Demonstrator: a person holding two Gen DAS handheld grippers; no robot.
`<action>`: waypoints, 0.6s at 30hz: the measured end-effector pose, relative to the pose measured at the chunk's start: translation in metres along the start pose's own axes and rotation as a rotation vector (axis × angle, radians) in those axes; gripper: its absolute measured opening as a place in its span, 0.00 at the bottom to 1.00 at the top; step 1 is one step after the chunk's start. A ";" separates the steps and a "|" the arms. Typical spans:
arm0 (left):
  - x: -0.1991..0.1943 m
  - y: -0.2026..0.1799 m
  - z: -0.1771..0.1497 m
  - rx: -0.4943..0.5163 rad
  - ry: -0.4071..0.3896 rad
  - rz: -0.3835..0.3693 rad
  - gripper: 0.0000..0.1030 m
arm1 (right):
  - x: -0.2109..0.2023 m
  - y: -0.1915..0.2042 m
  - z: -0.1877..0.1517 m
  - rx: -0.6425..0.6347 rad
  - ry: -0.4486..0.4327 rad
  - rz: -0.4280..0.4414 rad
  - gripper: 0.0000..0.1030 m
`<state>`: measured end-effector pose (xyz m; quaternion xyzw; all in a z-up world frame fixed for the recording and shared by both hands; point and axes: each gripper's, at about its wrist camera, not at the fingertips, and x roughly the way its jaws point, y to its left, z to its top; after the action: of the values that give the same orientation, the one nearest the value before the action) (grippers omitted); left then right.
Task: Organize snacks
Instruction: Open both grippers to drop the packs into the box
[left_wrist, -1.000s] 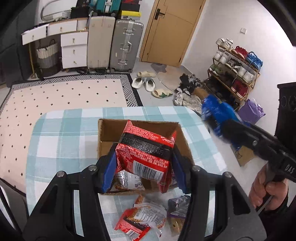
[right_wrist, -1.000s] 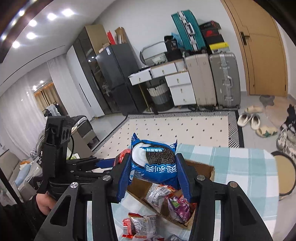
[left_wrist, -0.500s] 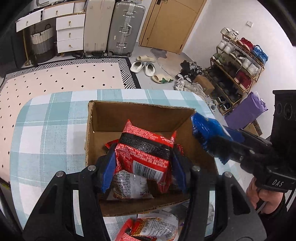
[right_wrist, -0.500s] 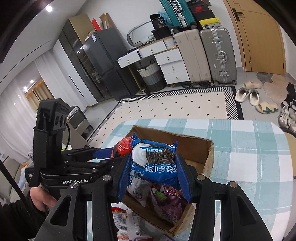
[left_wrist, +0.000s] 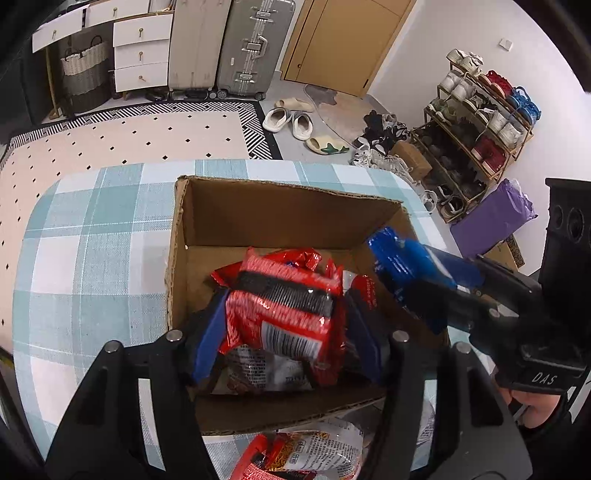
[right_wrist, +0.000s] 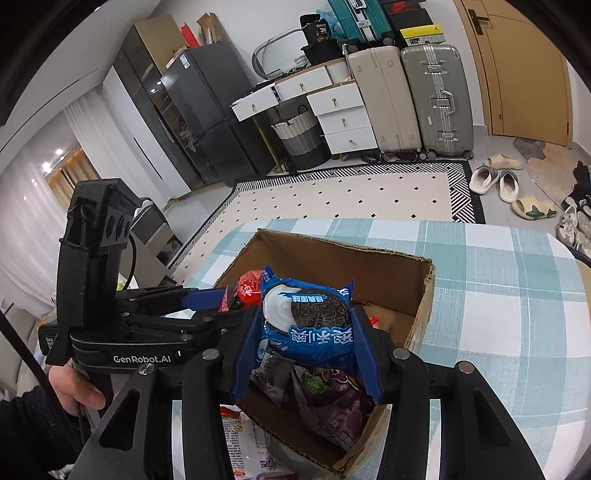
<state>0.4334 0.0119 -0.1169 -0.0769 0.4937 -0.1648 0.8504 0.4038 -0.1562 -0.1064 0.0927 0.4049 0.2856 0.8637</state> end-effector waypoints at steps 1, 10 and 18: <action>0.000 0.000 -0.001 0.006 0.002 0.002 0.63 | 0.000 0.000 0.000 -0.001 0.000 -0.002 0.49; -0.030 0.000 -0.004 0.001 -0.058 0.033 0.77 | -0.018 0.011 0.002 -0.020 -0.033 -0.026 0.63; -0.089 -0.018 -0.029 0.034 -0.177 0.103 0.77 | -0.071 0.036 -0.005 -0.066 -0.141 -0.012 0.71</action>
<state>0.3644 0.0273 -0.0537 -0.0512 0.4172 -0.1219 0.8991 0.3487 -0.1675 -0.0495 0.0815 0.3339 0.2866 0.8943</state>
